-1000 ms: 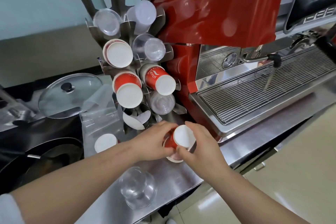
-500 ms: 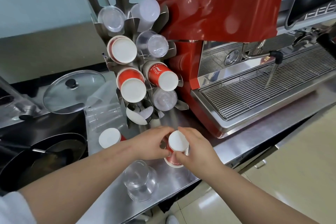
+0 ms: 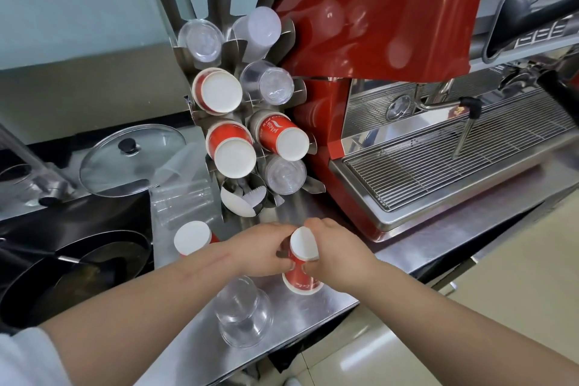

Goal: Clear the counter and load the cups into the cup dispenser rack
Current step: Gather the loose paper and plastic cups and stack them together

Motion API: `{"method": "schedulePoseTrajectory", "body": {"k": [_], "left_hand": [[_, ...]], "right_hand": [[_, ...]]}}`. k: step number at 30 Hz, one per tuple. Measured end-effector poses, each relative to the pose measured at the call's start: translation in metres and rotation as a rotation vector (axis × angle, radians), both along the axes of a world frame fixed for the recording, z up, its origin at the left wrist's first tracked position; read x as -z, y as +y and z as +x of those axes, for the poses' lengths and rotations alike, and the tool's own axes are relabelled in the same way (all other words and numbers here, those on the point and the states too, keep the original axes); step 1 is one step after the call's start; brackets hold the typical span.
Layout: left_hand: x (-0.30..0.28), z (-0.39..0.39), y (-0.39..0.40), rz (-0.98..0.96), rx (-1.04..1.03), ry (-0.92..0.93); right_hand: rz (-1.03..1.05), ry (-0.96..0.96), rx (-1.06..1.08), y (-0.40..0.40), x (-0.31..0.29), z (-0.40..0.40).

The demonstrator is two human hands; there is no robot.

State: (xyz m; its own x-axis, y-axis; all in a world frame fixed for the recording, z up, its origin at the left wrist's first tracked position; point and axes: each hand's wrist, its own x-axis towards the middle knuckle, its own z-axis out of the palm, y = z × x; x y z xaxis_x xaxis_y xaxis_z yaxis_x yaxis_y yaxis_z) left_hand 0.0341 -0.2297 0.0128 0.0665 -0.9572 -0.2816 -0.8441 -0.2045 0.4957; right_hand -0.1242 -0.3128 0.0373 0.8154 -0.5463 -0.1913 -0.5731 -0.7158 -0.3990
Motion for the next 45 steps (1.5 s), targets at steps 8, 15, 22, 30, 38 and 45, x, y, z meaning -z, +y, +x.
{"method": "schedulePoseTrajectory", "body": {"k": [8, 15, 22, 30, 38, 45], "left_hand": [[-0.026, 0.003, -0.001, 0.068, 0.068, -0.144], [-0.088, 0.012, 0.009, 0.279, 0.175, -0.247], [-0.165, 0.037, 0.036, 0.336, 0.106, -0.252], [-0.196, 0.108, 0.094, 0.408, -0.070, -0.388], [-0.182, 0.164, 0.132, 0.488, -0.220, -0.487], [-0.122, 0.202, 0.124, 0.329, -0.261, -0.504]], "right_hand": [[-0.124, 0.303, -0.192, -0.008, -0.022, 0.011], [-0.285, 0.541, -0.497, -0.019, -0.085, 0.024], [-0.335, 0.600, -0.693, -0.004, -0.154, 0.052], [-0.305, 0.446, -0.798, 0.031, -0.197, 0.123], [-0.278, 0.345, -0.824, 0.068, -0.184, 0.195], [-0.340, 0.351, -0.665, 0.075, -0.150, 0.257]]}}
